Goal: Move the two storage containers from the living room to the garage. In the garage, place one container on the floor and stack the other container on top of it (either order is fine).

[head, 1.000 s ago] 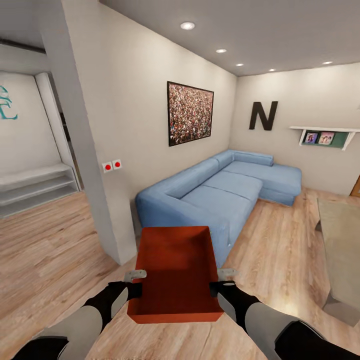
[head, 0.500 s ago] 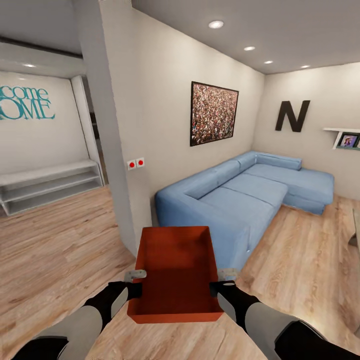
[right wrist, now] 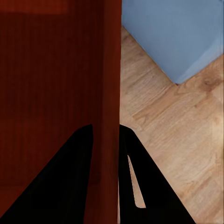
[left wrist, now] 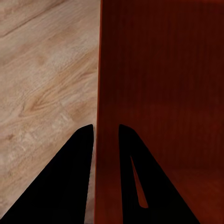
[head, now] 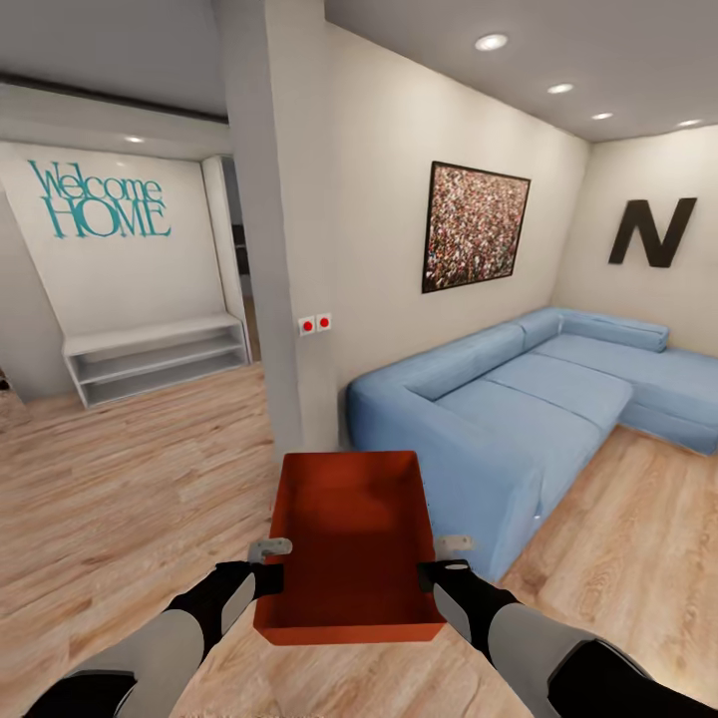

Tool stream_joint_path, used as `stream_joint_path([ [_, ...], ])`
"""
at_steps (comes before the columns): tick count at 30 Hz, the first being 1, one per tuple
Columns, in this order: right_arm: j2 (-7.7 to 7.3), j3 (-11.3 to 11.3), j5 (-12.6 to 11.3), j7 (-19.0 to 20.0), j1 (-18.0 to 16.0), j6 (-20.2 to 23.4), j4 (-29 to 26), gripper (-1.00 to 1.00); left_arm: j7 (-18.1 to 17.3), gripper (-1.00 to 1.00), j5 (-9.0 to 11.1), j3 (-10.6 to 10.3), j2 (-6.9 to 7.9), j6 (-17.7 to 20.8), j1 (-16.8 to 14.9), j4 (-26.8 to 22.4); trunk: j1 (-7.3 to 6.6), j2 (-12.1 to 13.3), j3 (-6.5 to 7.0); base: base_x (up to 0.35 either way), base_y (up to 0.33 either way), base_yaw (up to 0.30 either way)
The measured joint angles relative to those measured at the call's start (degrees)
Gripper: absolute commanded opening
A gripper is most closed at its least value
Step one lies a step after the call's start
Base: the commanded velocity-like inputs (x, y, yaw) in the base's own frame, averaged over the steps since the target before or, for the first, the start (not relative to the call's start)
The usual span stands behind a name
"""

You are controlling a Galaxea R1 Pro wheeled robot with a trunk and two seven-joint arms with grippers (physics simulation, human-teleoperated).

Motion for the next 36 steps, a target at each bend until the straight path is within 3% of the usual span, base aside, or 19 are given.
stream_joint_path([
  [36,0.00,0.0,0.0,0.0,0.0,0.0,0.0,-1.00,0.0,-1.00,0.0,0.0,0.00,0.0,0.0,0.0,0.00,0.0,0.00,0.000,0.000,0.277],
])
